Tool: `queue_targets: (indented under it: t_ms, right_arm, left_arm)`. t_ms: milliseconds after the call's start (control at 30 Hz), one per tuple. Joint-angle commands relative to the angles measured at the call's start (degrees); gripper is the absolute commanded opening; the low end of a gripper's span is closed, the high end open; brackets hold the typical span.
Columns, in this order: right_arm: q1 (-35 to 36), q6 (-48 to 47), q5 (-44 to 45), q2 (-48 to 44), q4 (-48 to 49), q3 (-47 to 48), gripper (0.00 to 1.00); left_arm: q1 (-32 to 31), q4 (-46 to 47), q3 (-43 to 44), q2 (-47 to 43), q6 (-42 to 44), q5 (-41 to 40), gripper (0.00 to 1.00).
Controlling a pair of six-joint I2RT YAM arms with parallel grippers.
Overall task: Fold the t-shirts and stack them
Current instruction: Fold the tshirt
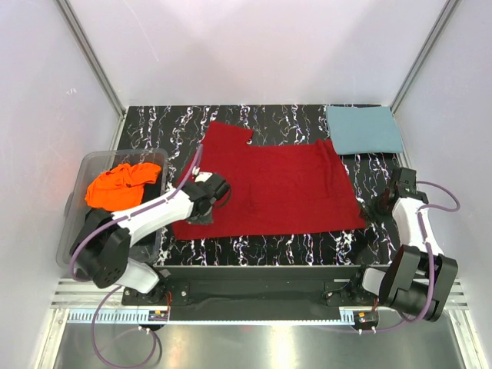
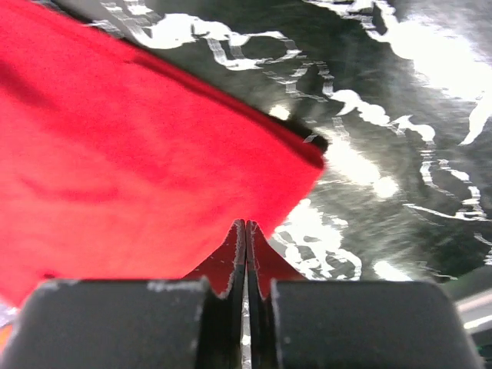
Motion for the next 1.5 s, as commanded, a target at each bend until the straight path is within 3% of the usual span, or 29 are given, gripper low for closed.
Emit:
queue_targets:
  t_ms: [0,167,333,433,667,800,1033,1300,1467]
  right_arm:
    - [-0.18,1.98,-3.52,-0.86,-0.63,2.21,0.0]
    - [0.43,4.35,-7.04,4.24,0.78,3.18,0.0]
    - [5.0,7.86,-4.15,5.39,1.13,4.76,0.0]
    - [8.25,9.18,-3.88,7.57,1.66,5.55,0.0]
    - [8.7,10.07,-2.57,14.87,5.08,3.53,0.0]
    - [8.52,9.45,-0.37,18.04,5.0,2.92,0.0]
    - [8.17,12.79,7.98,9.53,-1.32,-2.79,0.0]
    - [8.17,15.17,9.3,-2.59,-3.44,-7.19,0.0]
    - [8.17,13.23,7.55,-3.93,-3.18,-5.0,0.0]
  left_arm:
    - [-0.2,0.76,2.53,-3.56,-2.25,4.03,0.11]
    - [-0.11,2.17,1.82,-3.74,-6.72,5.97,0.0]
    - [1.64,7.0,-1.68,-4.27,-10.06,10.88,0.0]
    - [2.43,8.41,-3.79,-5.59,-14.28,9.66,0.0]
    - [8.14,7.8,-6.88,-3.58,-17.54,11.07,0.0]
    - [8.24,5.26,-7.23,-0.94,-19.47,6.77,0.0]
    - [8.15,-5.55,-2.84,5.48,-24.48,-0.27,0.0]
    - [5.25,-5.74,-4.16,3.64,-27.65,0.95,0.0]
    - [4.11,-5.56,-1.61,1.45,-24.32,0.43,0.0]
